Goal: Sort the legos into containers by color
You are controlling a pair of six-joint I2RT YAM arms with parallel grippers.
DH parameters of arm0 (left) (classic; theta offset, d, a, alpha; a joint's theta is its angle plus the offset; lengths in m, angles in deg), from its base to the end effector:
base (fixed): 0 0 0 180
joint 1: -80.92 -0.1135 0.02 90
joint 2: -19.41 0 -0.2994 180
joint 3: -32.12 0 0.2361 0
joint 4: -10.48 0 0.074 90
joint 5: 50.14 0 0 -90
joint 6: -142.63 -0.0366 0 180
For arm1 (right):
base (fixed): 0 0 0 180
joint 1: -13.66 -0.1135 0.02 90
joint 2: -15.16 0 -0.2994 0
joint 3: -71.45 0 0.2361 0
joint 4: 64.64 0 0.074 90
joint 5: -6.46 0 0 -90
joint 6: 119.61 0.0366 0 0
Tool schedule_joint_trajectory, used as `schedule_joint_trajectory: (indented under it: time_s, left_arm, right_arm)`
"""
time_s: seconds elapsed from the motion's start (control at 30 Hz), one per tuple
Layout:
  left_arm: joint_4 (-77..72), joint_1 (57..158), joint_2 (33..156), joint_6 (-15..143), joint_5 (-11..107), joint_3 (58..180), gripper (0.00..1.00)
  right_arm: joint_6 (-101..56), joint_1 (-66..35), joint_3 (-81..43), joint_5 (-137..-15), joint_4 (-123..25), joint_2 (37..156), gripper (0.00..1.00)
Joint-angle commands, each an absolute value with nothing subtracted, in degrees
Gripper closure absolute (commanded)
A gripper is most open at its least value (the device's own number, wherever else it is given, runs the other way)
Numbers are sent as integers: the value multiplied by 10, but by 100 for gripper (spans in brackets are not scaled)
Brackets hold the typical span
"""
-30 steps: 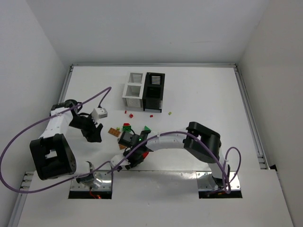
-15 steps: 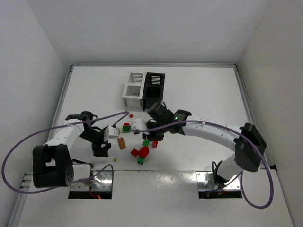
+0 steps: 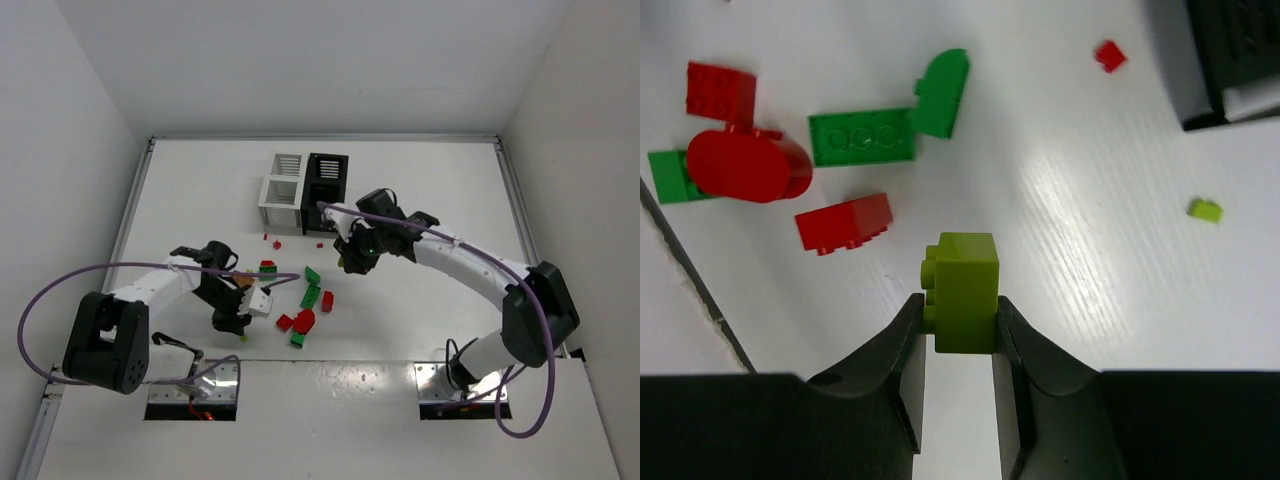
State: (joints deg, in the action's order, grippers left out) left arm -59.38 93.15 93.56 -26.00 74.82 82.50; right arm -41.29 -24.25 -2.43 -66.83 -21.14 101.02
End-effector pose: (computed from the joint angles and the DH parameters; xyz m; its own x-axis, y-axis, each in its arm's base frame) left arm 0.1399 -0.0518 0.2026 -0.0568 0.8344 -0.5482 0.9834 -0.0478 -0.1748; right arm 0.2232 0.1872 0.2733 -0.4914 -0.6285 -0.6029 -0.8338 0.5395 0.1173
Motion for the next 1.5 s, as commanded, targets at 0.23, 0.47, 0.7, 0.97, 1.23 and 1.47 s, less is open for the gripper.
schedule_joint_trajectory:
  time_s: [0.23, 0.47, 0.7, 0.97, 1.23, 1.47]
  left_arm:
    - [-556, 990, 929, -253, 707, 788, 56]
    - [-532, 1013, 929, -232, 684, 772, 56]
    - [-515, 1025, 929, -213, 674, 766, 60]
    - [-515, 1031, 924, -213, 674, 766, 48]
    - [-515, 1041, 918, -223, 679, 761, 47]
    - [-515, 1058, 912, -223, 674, 761, 61]
  right_arm:
    - [-344, -146, -51, -607, -229, 987, 100]
    - [-344, -118, -63, -581, -228, 1007, 100]
    - [-344, -107, -63, -570, -228, 1012, 100]
    - [-350, -95, -68, -559, -223, 1018, 100]
    - [-355, -85, -73, -553, -223, 1029, 100]
    - [-355, -85, -73, -548, -218, 1029, 100]
